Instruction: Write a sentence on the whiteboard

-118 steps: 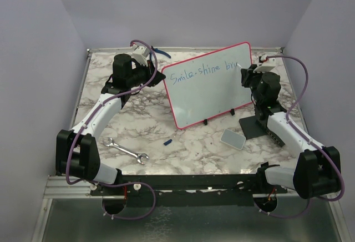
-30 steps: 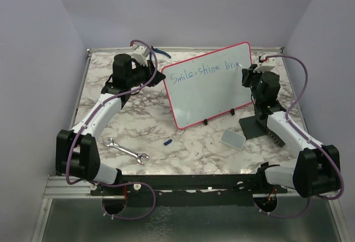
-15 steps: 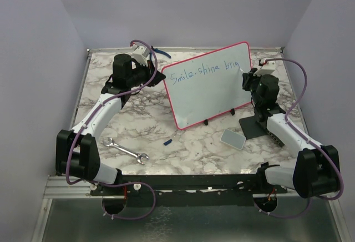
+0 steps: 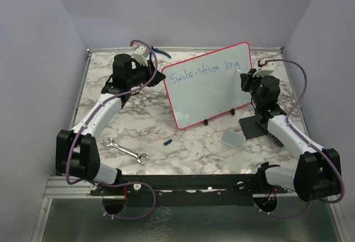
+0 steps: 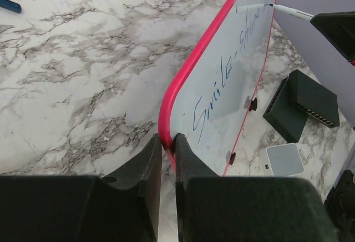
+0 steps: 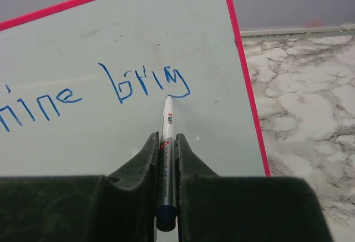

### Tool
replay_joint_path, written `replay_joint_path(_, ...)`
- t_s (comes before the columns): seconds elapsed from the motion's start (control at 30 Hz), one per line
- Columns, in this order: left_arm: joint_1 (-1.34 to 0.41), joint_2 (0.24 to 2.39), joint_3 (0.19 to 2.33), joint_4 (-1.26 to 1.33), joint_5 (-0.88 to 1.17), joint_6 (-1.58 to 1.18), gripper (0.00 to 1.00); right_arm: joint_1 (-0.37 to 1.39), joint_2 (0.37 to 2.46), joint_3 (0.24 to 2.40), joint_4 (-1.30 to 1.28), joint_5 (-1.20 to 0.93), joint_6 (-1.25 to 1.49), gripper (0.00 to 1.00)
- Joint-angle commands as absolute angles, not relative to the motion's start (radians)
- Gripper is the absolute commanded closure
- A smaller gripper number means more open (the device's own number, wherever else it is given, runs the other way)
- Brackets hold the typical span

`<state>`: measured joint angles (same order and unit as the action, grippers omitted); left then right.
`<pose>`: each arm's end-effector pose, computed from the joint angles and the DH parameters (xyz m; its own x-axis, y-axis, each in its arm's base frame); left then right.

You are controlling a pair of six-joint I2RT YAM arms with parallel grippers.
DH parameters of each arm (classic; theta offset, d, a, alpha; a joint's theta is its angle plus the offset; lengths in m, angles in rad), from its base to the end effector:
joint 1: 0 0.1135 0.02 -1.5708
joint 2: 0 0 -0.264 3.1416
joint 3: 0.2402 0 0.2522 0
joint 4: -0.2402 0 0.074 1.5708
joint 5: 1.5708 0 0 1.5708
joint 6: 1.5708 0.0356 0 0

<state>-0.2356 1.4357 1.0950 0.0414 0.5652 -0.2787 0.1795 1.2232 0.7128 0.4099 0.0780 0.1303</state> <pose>0.3211 -0.0967 0.3191 -0.4668 -0.1269 -0.8752 0.5891 0.6935 -0.4147 0.2780 0.0476 0.2834 -0.1111 0.1115 -0.9875 -0.0880 0.9887 0.1215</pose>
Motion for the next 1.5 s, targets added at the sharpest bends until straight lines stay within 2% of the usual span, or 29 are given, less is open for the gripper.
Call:
replay_joint_path(0.0, -0.233, 1.399, 1.088, 0.069, 0.574, -0.248, 1.0, 0.176, 1.195, 0.693, 0.412, 0.061, 0.127, 0.99)
replay_joint_path(0.27, -0.23, 1.413, 1.089, 0.057, 0.562, -0.231, 1.0, 0.176, 1.066, 0.657, 0.396, 0.174, 0.156, 0.99)
replay_joint_path(0.83, -0.229, 1.43, 1.098, 0.028, 0.583, -0.189, 1.0, 0.13, 1.172, 0.795, 0.403, 0.034, 0.162, 0.99)
replay_joint_path(1.47, -0.229, 1.427, 1.098, 0.025, 0.583, -0.178, 1.0, 0.123, 1.289, 0.886, 0.429, 0.012, 0.144, 0.99)
